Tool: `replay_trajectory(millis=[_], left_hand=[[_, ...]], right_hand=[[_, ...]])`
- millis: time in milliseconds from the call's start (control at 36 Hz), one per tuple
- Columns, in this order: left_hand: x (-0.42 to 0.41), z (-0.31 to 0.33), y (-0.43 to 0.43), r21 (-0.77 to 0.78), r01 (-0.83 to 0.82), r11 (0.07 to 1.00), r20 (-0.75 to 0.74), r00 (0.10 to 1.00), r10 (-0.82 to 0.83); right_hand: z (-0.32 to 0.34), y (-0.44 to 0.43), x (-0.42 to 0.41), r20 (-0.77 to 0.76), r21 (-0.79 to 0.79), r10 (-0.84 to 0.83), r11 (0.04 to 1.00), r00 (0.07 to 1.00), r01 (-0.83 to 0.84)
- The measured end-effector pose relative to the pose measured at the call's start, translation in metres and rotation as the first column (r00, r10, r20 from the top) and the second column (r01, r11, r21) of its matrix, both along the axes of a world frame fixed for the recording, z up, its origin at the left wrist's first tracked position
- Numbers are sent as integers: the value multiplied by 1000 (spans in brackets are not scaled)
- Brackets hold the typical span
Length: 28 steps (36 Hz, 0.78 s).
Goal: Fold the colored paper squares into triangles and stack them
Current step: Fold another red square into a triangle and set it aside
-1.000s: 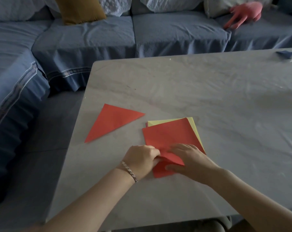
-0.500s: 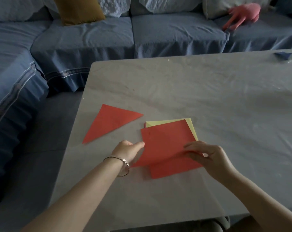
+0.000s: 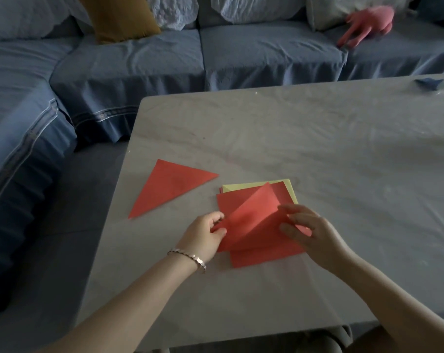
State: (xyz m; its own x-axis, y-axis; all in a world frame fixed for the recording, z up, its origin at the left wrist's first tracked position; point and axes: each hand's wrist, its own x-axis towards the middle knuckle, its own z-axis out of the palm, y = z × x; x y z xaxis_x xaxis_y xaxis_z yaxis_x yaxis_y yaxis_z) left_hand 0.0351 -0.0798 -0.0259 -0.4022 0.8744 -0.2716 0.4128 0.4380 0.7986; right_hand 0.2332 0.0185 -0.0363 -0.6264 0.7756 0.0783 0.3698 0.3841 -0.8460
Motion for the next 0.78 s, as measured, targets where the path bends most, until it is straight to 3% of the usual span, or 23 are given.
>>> replay_trajectory(millis=[83,278,389,528,611,778], left_hand=[[0,4,-5,42,32,999,66,997,-35],[-2,9,-19,42,112,993,177,977,-118],[0,14,-22,54,109,993,93,989,-114],[5,35,-18,257,-46,965,68,997,30],[9,52,-18,347,-17,938,30,1000,7],[16,62,-14,251,77,965,-212,977,-23]], right_hand=[[6,3,-4,26,15,-75,997,997,75],[23,4,-11,-17,-167,-134,978,991,129],[28,-2,-15,-63,-234,-181,959,981,161],[40,-10,-19,-107,-251,-196,954,975,165],[49,-14,-23,-164,-283,-198,948,966,147],[62,-20,-32,-234,-258,-173,960,957,111]])
